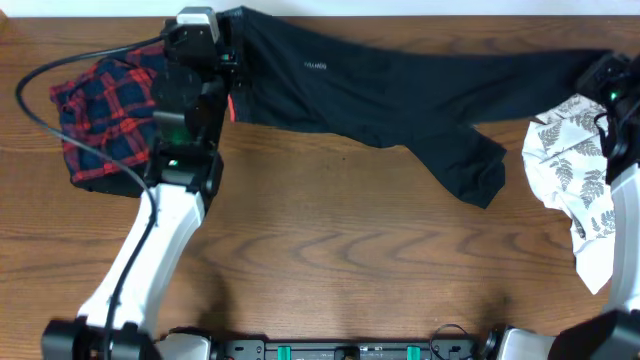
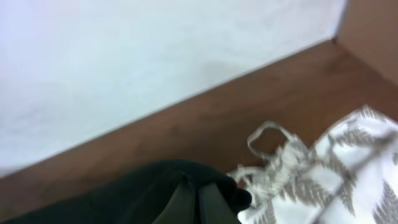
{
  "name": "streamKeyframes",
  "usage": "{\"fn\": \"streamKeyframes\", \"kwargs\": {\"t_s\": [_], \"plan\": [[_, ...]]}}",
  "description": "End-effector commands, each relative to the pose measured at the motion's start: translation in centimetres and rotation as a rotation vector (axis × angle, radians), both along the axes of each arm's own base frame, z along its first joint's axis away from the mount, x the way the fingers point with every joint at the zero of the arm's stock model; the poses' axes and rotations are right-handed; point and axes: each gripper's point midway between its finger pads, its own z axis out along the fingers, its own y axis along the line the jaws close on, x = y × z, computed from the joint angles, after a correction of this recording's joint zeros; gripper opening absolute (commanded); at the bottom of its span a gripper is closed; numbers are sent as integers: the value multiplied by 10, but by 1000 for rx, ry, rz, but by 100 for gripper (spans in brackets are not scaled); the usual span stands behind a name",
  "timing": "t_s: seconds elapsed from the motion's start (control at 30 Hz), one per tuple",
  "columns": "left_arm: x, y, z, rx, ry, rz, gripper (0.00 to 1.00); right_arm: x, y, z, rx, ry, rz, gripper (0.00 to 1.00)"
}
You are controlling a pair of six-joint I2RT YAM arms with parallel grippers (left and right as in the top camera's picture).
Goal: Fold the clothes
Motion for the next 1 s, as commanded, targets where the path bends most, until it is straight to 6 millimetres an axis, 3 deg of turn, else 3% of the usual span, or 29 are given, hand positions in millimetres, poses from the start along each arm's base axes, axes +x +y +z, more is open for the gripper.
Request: {"fn": "streamKeyframes", "kwargs": {"t_s": [0.0, 0.2, 0.37, 0.5, 0.67, 0.87, 0.97], "plan": [[15, 5, -6, 0, -27, 29, 6, 17, -7, -10, 5, -7, -4, 1], [29, 2, -36, -2, 31, 27, 6, 34, -7, -44, 62, 32, 20, 1], [29, 2, -61, 15, 125, 28, 6, 37, -3, -45, 72, 27, 45, 1], [19, 3, -96, 41, 279, 27, 6, 32, 17, -52, 135, 62, 130, 1], [-18, 9, -128, 80, 503, 27, 6, 1, 38, -81, 228, 230, 179, 1], [-68, 17, -125, 104, 633, 28, 6, -55, 62, -111, 275, 477, 254, 1], [-92, 24, -130, 114, 707, 36, 6, -80, 54, -125, 276, 589, 191, 1]]}}
